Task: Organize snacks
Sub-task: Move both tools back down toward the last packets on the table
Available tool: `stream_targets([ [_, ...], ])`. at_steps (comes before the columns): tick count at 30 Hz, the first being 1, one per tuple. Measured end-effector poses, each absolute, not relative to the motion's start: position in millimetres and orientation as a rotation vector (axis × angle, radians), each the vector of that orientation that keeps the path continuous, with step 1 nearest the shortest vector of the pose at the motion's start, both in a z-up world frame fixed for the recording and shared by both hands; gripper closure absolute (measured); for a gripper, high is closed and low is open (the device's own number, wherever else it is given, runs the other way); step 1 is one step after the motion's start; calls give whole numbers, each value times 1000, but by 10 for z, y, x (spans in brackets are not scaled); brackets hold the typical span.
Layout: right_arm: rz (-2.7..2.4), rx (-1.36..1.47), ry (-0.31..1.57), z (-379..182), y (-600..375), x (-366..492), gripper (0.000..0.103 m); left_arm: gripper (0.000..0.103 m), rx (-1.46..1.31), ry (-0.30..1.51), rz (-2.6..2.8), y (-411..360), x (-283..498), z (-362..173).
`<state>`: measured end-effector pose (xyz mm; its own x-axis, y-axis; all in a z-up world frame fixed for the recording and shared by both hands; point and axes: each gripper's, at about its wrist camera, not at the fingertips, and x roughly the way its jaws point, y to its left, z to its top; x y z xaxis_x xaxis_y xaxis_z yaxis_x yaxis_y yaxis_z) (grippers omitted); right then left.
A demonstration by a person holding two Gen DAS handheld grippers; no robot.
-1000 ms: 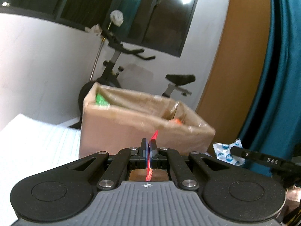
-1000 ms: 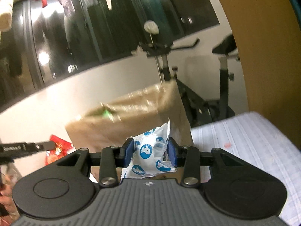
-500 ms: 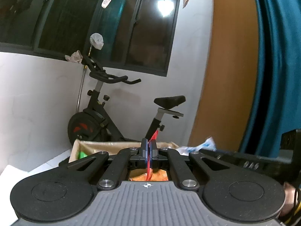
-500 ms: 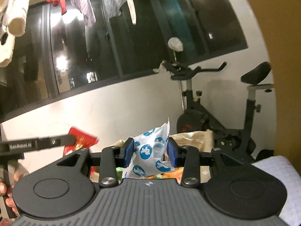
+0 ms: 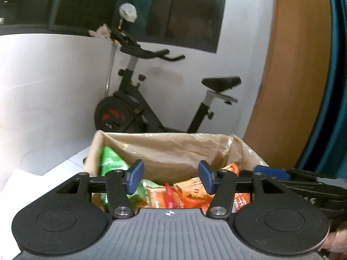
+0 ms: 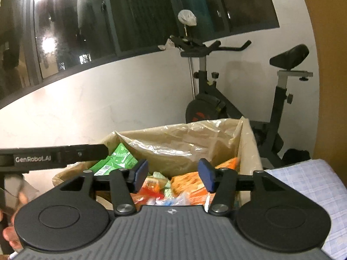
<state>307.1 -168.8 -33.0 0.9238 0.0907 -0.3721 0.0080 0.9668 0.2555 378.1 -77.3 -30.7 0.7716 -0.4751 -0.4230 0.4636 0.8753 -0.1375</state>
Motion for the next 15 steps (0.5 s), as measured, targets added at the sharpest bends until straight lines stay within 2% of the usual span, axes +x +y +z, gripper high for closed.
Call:
stream_targets([
  [15,104,222,298,-325,-1517,2127,48,45,33,454,-463,98,3051,-318],
])
